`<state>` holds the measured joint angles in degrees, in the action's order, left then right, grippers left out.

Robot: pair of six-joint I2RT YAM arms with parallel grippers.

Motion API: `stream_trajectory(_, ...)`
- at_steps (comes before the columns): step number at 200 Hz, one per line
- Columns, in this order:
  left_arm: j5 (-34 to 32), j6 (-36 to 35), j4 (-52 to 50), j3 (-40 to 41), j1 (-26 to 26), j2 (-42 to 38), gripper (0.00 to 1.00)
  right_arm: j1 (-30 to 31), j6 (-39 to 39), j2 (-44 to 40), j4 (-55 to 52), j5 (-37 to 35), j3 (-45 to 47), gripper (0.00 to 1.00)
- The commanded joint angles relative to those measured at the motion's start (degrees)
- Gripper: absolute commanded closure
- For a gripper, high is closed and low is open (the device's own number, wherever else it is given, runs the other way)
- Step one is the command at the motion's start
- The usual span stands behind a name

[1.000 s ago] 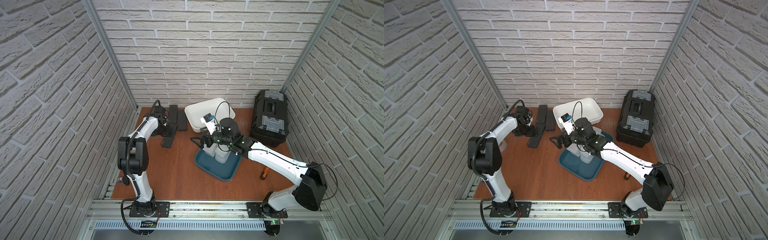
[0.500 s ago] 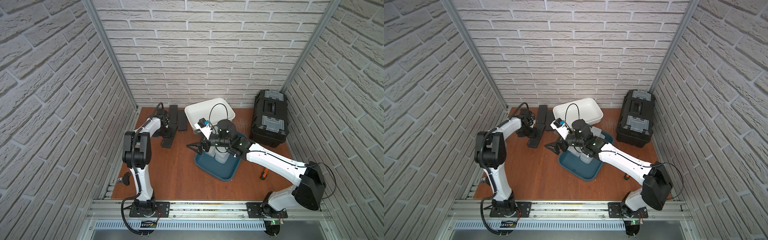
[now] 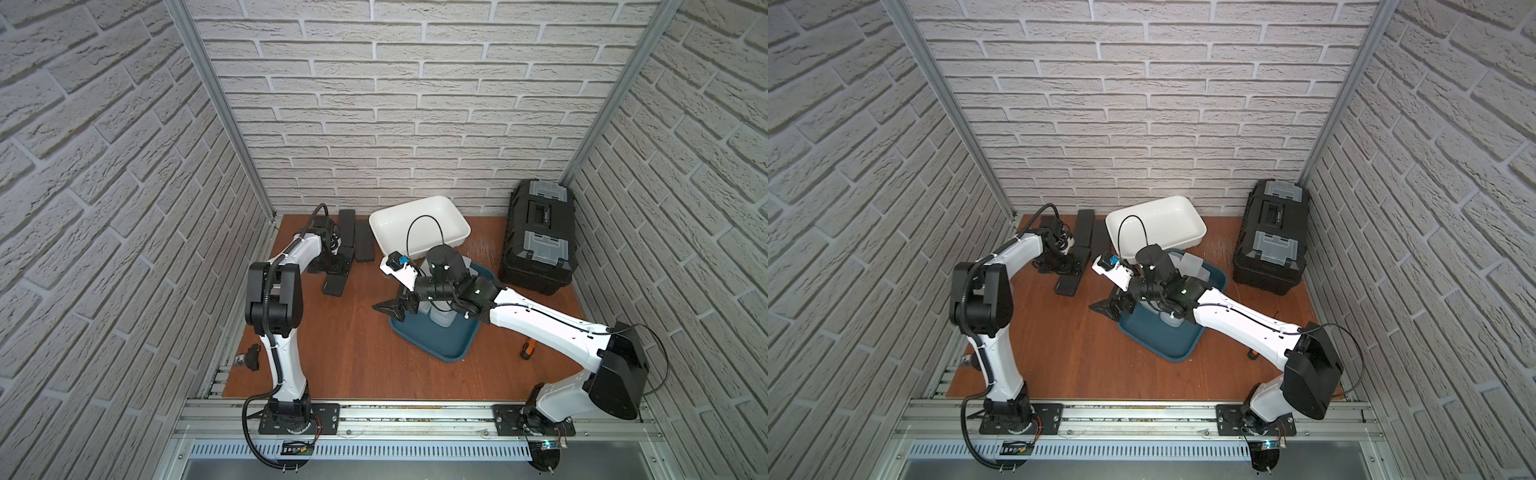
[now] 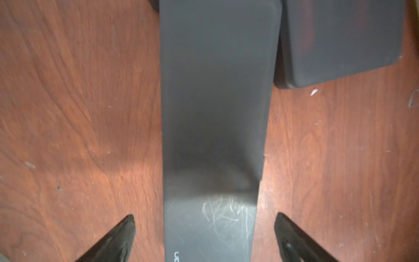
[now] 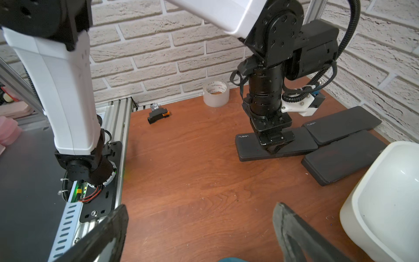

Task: Place the pencil cases by color into the storage box
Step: Pick up the pencil case from the center of the board.

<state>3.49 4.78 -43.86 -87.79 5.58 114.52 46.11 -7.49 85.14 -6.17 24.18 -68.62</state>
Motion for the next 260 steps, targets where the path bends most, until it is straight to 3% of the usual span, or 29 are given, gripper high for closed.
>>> stream_trajectory(1,0.7,0.7,-2.0,-1.3,0.0,1.1,0.05,0.5,-3.3,0.5,-1.1,-2.4,-1.5,0.00)
stream_trajectory(109,-0.4,1.2,-11.3,-9.0,1.4,5.7,0.07,0.7,-4.6,-0.4,-1.7,-2.8,-0.8,0.00)
stream_trajectory(260,-2.4,0.4,-8.7,0.4,2.2,1.1,0.09,0.7,-5.2,-0.2,-1.6,-2.4,-0.2,0.00)
